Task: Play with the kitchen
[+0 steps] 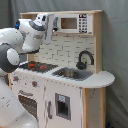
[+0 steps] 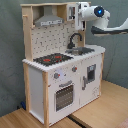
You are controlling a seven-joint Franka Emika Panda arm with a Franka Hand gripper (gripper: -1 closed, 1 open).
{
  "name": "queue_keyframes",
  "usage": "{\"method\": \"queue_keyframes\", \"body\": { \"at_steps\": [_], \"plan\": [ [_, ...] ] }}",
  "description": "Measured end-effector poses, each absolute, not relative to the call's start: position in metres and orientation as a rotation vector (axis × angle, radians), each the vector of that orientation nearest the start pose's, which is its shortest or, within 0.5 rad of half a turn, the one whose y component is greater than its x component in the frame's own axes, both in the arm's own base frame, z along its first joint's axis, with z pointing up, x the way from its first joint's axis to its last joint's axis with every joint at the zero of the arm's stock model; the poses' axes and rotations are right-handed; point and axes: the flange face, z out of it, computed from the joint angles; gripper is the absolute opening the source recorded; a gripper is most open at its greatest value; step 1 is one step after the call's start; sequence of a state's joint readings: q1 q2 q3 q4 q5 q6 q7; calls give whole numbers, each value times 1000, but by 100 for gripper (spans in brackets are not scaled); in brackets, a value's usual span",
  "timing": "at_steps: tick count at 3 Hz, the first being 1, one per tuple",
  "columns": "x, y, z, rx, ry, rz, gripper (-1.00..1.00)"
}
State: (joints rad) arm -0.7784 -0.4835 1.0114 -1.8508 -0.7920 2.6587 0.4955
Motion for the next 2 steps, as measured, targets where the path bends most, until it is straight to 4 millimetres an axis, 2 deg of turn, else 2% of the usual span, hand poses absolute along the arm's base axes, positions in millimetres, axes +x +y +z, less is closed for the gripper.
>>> {"method": "queue_keyframes", "body": {
  "at_steps": [1,2],
  "plan": [
    [486,280,709,1969,492,1458,-100],
    [484,300,702,1917,598,1412,-100]
  ]
}}
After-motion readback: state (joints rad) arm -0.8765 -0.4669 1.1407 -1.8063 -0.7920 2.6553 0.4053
